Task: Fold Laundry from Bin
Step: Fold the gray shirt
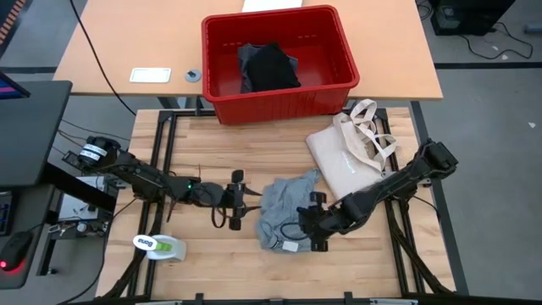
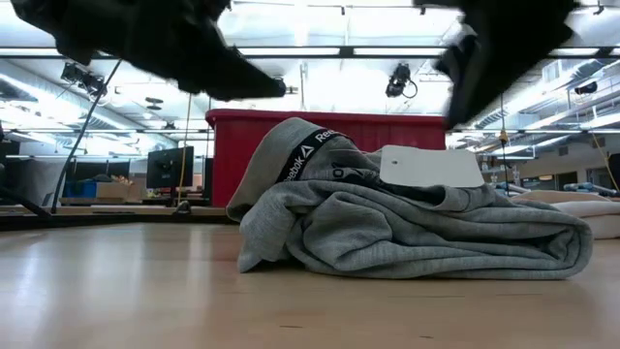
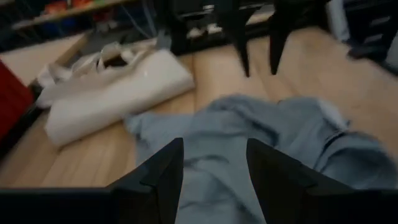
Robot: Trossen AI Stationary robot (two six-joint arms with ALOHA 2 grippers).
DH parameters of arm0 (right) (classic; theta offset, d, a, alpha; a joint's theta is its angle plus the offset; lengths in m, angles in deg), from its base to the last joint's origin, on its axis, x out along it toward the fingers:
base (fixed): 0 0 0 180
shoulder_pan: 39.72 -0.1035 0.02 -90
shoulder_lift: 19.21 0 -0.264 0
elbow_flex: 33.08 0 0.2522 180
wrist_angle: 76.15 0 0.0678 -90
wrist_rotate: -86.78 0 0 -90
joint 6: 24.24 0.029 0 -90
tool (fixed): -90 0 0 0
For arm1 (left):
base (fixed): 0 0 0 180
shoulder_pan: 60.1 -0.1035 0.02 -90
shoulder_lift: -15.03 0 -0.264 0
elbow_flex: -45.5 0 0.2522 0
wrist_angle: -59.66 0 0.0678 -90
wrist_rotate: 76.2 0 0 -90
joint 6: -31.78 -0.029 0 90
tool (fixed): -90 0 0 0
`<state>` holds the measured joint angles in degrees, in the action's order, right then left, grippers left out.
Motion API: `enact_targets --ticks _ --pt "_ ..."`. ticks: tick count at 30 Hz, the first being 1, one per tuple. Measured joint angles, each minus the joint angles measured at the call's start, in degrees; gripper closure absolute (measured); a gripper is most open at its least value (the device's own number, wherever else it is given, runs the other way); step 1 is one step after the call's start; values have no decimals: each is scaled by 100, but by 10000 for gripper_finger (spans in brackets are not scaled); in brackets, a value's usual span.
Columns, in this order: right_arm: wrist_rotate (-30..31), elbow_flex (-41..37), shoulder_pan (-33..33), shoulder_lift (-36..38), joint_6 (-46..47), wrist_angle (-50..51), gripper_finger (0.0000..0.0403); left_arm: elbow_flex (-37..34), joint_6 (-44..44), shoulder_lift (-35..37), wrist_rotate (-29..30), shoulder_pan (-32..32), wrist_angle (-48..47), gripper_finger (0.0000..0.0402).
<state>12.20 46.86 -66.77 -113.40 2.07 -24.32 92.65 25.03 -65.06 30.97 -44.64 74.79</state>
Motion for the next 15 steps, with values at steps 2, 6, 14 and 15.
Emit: enact_targets --ticks 2,6,14,15 --pt "-225 -434 -7 1 25 -237 258 -2 -15 -46 -4 -84 -73 221" --pt "-197 -1063 -262 -8 -245 -1302 258 -2 -545 -170 -321 28 -30 221" --pt "507 -1365 -874 -39 -1344 -2524 261 506 -712 -846 -332 847 -234 221" --pt "507 -1373 -918 -39 -1342 -2498 261 709 -710 -979 -309 962 -520 221"
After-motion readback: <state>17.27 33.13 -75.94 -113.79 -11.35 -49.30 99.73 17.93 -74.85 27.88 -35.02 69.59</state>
